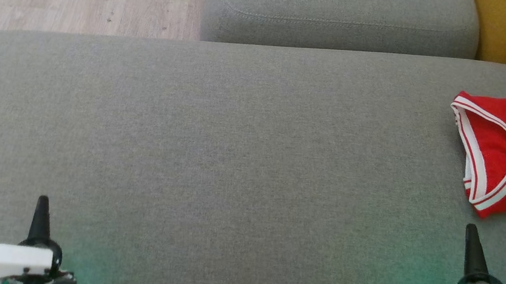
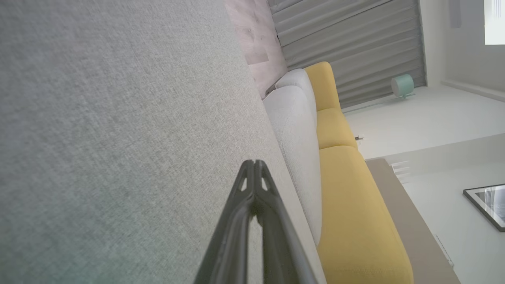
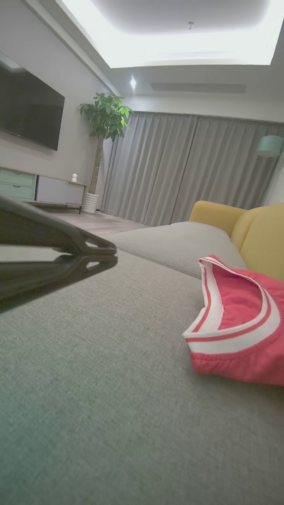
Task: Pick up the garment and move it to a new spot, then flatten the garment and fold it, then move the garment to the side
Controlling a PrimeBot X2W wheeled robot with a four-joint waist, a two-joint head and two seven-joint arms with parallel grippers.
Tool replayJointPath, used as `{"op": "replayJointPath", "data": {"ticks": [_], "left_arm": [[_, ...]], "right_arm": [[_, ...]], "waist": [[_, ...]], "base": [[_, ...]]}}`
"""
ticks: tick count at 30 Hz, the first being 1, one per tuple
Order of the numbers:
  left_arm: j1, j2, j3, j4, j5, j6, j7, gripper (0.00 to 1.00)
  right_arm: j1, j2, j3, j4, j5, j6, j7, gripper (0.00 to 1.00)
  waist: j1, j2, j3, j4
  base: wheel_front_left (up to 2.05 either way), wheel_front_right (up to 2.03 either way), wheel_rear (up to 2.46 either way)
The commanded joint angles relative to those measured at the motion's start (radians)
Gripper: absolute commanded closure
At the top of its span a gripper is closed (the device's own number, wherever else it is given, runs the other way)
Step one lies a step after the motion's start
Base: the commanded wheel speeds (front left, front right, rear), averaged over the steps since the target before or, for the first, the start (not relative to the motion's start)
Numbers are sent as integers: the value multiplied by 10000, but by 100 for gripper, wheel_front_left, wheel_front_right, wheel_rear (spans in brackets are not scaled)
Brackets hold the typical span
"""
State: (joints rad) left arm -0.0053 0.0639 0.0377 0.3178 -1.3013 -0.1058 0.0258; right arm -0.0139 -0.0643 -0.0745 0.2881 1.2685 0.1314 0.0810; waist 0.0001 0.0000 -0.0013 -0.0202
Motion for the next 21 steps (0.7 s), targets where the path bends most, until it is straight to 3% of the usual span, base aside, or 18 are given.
{"op": "replayJointPath", "data": {"ticks": [1, 21], "left_arm": [[-585, 35, 366, -366, -276, -87, 66, 100], [-900, -87, 649, -619, -2258, -202, 641, 100]], "right_arm": [[-620, 10, 70, -382, 324, -6, 60, 100], [-848, 102, -265, -418, 2500, -7, 251, 100]], "waist": [[0, 0, 2, 10], [-1, 0, 32, 146]], "base": [[0, 0, 0], [0, 0, 0]]}}
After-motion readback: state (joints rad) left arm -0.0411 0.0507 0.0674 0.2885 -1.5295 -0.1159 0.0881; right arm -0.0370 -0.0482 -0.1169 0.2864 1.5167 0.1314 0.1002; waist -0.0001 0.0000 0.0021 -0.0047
